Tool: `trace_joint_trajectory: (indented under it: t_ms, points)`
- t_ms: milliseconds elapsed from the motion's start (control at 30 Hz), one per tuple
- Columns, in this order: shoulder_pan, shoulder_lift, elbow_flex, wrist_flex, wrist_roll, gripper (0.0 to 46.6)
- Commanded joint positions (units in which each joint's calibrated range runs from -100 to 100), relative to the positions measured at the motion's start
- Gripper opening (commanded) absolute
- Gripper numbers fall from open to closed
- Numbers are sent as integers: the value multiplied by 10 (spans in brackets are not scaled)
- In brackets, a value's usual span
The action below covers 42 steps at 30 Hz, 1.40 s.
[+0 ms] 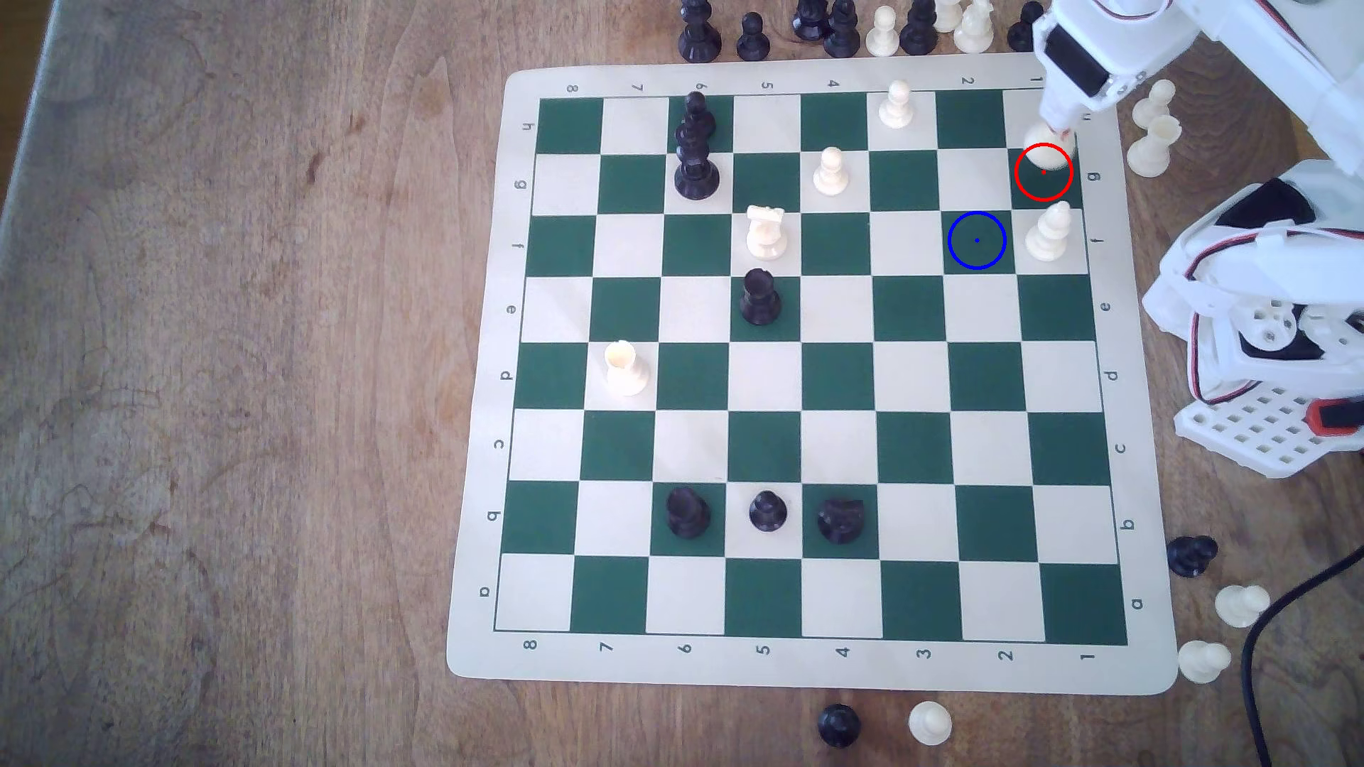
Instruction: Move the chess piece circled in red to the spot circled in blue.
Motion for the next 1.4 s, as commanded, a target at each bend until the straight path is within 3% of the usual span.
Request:
trace_joint_trajectory:
  t_ms: [0,200,467,733,1367]
  points:
    - [-63,-56,-87,31,-14,3]
    - [-141,-45,-68,25,-33,3]
    - [-191,-25,26,-22,-44,3]
    - [-197,0,86,-76,-46,3]
    - [-178,28,97,-111,-39,3]
